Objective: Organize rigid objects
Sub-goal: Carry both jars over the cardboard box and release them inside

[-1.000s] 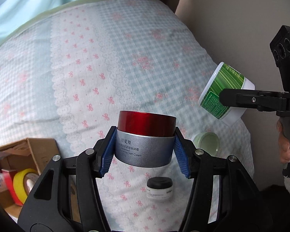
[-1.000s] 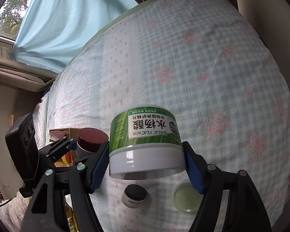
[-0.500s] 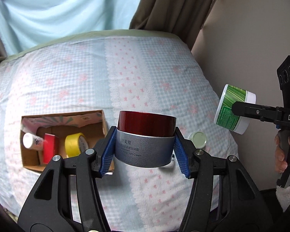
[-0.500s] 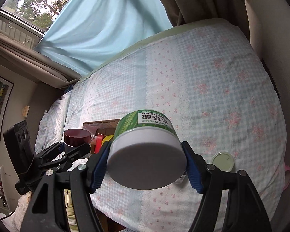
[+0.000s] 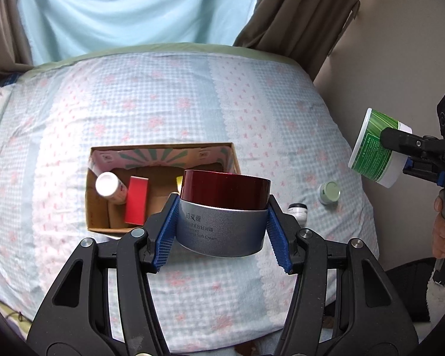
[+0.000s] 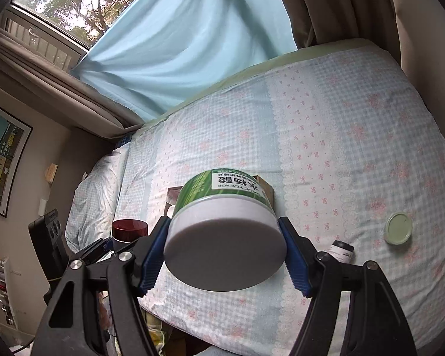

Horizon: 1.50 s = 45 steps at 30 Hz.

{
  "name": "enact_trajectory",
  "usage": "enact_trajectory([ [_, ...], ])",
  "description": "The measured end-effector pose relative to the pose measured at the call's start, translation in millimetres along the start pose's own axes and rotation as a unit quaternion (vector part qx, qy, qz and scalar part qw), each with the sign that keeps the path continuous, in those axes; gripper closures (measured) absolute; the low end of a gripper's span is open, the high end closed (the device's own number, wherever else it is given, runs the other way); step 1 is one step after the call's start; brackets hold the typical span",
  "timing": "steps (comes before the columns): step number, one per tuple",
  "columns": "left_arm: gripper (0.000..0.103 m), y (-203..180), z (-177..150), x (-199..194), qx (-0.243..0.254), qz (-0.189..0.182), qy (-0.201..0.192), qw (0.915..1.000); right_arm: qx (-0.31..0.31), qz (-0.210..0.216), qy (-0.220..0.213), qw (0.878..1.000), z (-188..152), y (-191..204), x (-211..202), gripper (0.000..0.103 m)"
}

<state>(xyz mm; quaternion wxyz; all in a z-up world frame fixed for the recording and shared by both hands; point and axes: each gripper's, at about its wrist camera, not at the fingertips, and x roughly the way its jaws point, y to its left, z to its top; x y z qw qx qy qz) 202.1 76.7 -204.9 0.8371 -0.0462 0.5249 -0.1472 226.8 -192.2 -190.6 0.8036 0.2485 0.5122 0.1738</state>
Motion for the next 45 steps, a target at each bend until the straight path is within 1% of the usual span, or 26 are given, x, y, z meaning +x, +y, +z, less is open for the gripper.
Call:
enact_trajectory([
  [4, 0.051, 45.1, -9.0, -0.9, 0.010, -0.004, 0.015, 0.9998, 0.017, -0.001, 0.004, 1.000, -12.8, 35.1, 30.3, 0.036],
  [5, 0.051, 55.2, -9.7, 0.8, 0.011, -0.006, 0.019, 0.9997, 0.017, -0.001, 0.004, 1.000, -12.8, 35.1, 30.3, 0.036],
  [9, 0.051, 86.8, -10.8, 12.8, 0.023, -0.016, 0.036, 0.9989, 0.037, -0.014, 0.017, 0.999, -27.4, 65.3, 72.1, 0.036],
  [15, 0.051, 111.4, -9.5, 40.7, 0.038, -0.032, 0.072, 0.9962, 0.090, -0.013, 0.038, 0.995, -38.7, 72.8, 123.0, 0.036],
  [17, 0.051, 117.2, -8.4, 51.3, 0.037, -0.037, 0.083, 0.9952, 0.100, -0.018, 0.045, 0.994, -39.9, 71.7, 136.2, 0.036],
  [22, 0.051, 126.4, -4.5, 79.3, 0.035, -0.043, 0.105, 0.9929, 0.117, -0.045, 0.063, 0.990, -33.7, 57.2, 162.5, 0.036],
  [27, 0.051, 127.9, 4.9, 111.9, 0.048, -0.036, 0.128, 0.9900, 0.108, -0.083, 0.075, 0.988, -15.1, 39.3, 184.9, 0.036],
  [30, 0.051, 128.6, 12.6, 135.3, 0.054, -0.030, 0.145, 0.9875, 0.105, -0.100, 0.086, 0.986, -1.3, 28.1, 202.0, 0.036],
  [31, 0.051, 128.8, 15.1, 143.7, 0.056, -0.026, 0.151, 0.9866, 0.105, -0.100, 0.086, 0.986, -1.3, 28.1, 202.0, 0.036],
  [33, 0.051, 128.1, 20.2, 160.2, 0.057, -0.022, 0.164, 0.9846, 0.095, -0.117, 0.100, 0.984, 11.2, 18.0, 219.5, 0.036],
  [37, 0.051, 122.8, 28.2, 189.6, 0.067, -0.019, 0.184, 0.9805, 0.078, -0.143, 0.122, 0.979, 23.3, 5.4, 241.7, 0.036],
  [42, 0.051, 115.0, 32.6, 218.2, 0.083, -0.009, 0.211, 0.9739, 0.083, -0.158, 0.155, 0.972, 29.1, -13.5, 267.2, 0.036],
  [45, 0.051, 109.0, 32.2, 226.4, 0.100, -0.006, 0.218, 0.9708, 0.074, -0.167, 0.168, 0.969, 29.3, -17.5, 276.4, 0.036],
])
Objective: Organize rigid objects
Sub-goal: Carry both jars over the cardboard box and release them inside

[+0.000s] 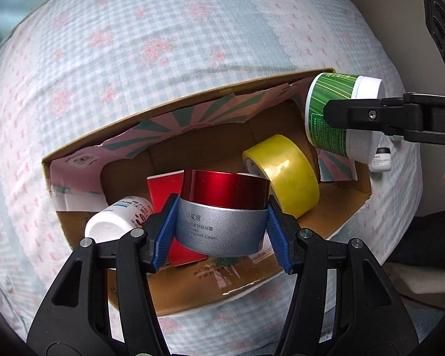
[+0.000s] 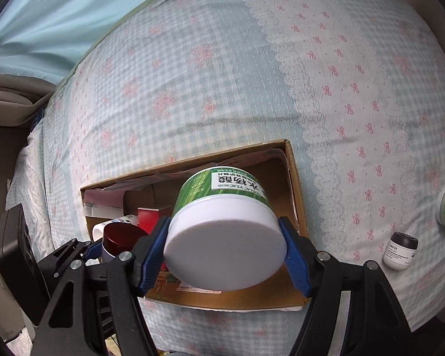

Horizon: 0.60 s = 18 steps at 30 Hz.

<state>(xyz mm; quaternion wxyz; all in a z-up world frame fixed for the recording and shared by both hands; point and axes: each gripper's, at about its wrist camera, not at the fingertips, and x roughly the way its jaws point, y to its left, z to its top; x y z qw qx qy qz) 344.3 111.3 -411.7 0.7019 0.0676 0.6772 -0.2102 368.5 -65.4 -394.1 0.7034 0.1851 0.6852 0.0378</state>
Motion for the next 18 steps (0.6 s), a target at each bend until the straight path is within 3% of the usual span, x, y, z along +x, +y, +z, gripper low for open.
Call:
enact_trajectory([
  [2, 0.047, -3.0, 1.3, 2.9, 0.006, 0.004, 0.006, 1.0000, -0.010, -0.029, 0.004, 1.000, 3.4, -0.5, 9.7, 0.036],
  [5, 0.001, -5.3, 3.4, 0.9, 0.005, 0.002, 0.001, 1.0000, -0.009, -0.040, 0.009, 0.999, 4.3, -2.8, 14.7, 0.033],
  [7, 0.000, -7.0, 3.7, -3.8, 0.004, -0.007, -0.002, 1.0000, 0.005, -0.023, 0.011, 1.000, 2.5, -8.5, 14.4, 0.006],
  [8, 0.000, -7.6, 3.2, -5.7, 0.003, -0.006, 0.000, 1.0000, 0.004, -0.019, 0.013, 1.000, 1.3, -8.9, 12.8, 0.000],
  [18, 0.000, -19.2, -23.0, -34.0, 0.014, 0.023, -0.013, 0.9996, 0.014, 0.011, -0.017, 1.000, -27.6, -12.4, -9.7, 0.000],
])
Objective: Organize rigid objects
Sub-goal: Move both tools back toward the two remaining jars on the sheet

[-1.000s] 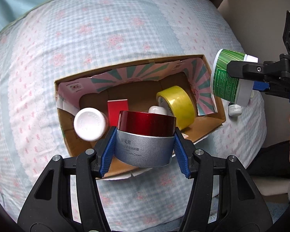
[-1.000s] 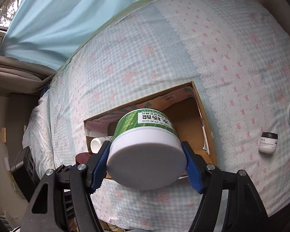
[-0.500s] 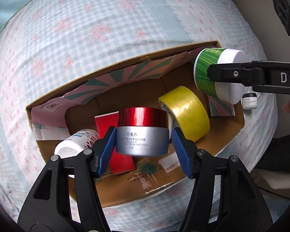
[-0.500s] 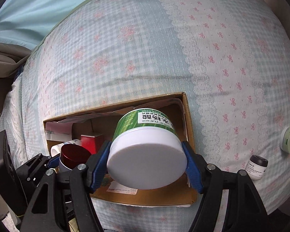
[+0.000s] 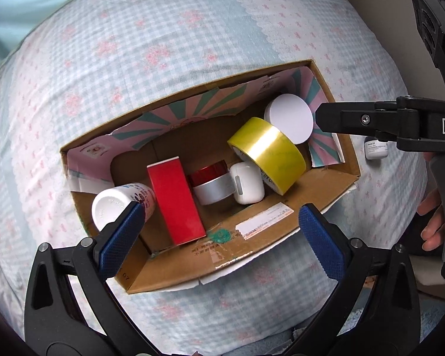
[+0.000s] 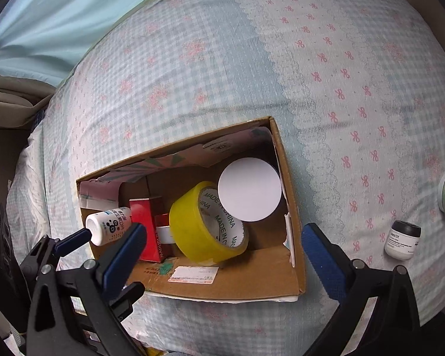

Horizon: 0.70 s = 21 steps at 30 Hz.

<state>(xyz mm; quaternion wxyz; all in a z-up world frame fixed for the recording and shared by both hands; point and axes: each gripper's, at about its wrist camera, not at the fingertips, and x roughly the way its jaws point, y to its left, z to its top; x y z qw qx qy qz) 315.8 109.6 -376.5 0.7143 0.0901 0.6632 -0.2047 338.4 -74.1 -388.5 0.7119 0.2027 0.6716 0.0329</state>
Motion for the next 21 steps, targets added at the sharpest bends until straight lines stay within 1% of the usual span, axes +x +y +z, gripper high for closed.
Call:
enact_trajectory([
  [6, 0.000, -6.2, -20.3, -35.4, -0.007, 0.015, -0.033, 0.9993, -0.015, 0.006, -0.015, 1.000, -17.9, 13.1, -25.9, 0.000],
  [8, 0.000, -7.5, -28.7, -48.3, -0.013, 0.021, -0.042, 0.9988, -0.022, 0.007, -0.013, 1.000, -25.1, 17.9, -35.2, 0.000],
  [11, 0.000, -6.8, -42.8, -68.9, -0.027, 0.034, -0.056, 0.9975, -0.043, -0.003, -0.011, 0.999, -37.7, 26.0, -51.2, 0.000],
  [13, 0.000, -6.2, -51.4, -82.2, -0.042, 0.042, -0.062, 0.9963, -0.055, -0.015, -0.019, 0.998, -47.2, 31.6, -64.5, 0.000],
  [16, 0.000, -7.8, -63.7, -106.9, -0.052, 0.040, -0.085, 0.9942, -0.059, -0.020, -0.041, 0.997, -61.0, 35.0, -86.8, 0.000],
  [17, 0.000, -9.2, -67.0, -115.0, -0.053, 0.042, -0.093, 0.9934, -0.059, -0.020, -0.041, 0.997, -61.0, 35.0, -86.8, 0.000],
  [18, 0.000, -10.9, -70.0, -123.4, -0.052, 0.045, -0.102, 0.9924, -0.057, -0.020, -0.059, 0.996, -69.9, 36.0, -102.7, 0.000],
  [20, 0.000, -14.7, -75.2, -138.7, -0.050, 0.054, -0.120, 0.9900, -0.058, -0.021, -0.077, 0.995, -79.1, 36.5, -118.9, 0.000],
  [21, 0.000, -16.9, -77.8, -146.2, -0.048, 0.060, -0.131, 0.9884, -0.058, -0.021, -0.077, 0.995, -79.1, 36.5, -118.9, 0.000],
])
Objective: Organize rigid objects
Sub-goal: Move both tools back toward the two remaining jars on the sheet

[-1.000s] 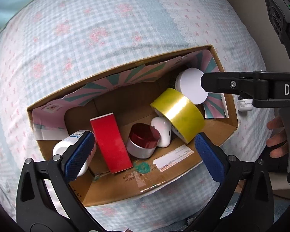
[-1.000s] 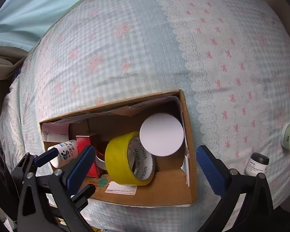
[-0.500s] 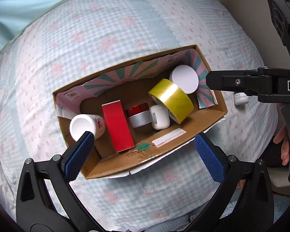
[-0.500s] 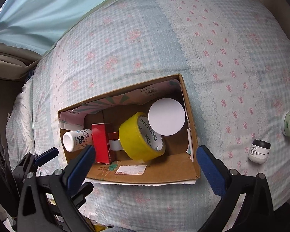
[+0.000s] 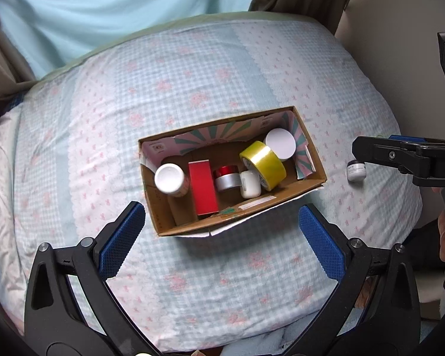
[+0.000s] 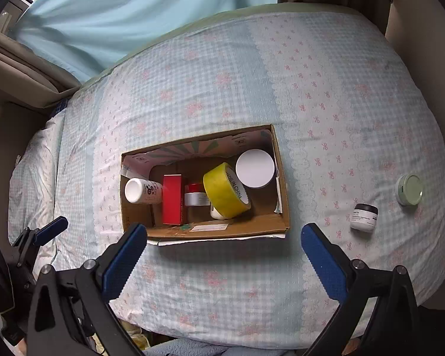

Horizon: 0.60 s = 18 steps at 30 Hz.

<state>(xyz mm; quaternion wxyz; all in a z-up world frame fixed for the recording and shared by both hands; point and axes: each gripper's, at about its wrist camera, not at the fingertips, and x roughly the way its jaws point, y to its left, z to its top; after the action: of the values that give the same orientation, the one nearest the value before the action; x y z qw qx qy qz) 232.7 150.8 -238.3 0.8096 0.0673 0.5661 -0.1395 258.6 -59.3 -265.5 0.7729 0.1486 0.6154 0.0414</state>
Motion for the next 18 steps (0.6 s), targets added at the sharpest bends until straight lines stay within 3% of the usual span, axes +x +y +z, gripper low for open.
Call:
enact_trajectory([
  [3, 0.000, -3.4, -2.3, -20.8, 0.002, 0.014, -0.035, 0.9993, 0.000, -0.020, -0.044, 0.999, -14.8, -1.3, -36.5, 0.000],
  [6, 0.000, -7.4, -5.3, -35.8, -0.009, -0.004, -0.055, 0.9984, 0.009, -0.036, -0.062, 0.997, -26.5, -10.9, -58.4, 0.000],
  [14, 0.000, -59.0, -2.9, -55.4, -0.018, -0.047, -0.072, 0.9962, 0.028, -0.066, -0.095, 0.993, -53.3, -52.3, -101.5, 0.000],
  [18, 0.000, -99.8, -2.8, -53.7, -0.015, -0.053, -0.072, 0.9959, 0.039, -0.074, -0.132, 0.988, -69.0, -101.6, -128.0, 0.000],
])
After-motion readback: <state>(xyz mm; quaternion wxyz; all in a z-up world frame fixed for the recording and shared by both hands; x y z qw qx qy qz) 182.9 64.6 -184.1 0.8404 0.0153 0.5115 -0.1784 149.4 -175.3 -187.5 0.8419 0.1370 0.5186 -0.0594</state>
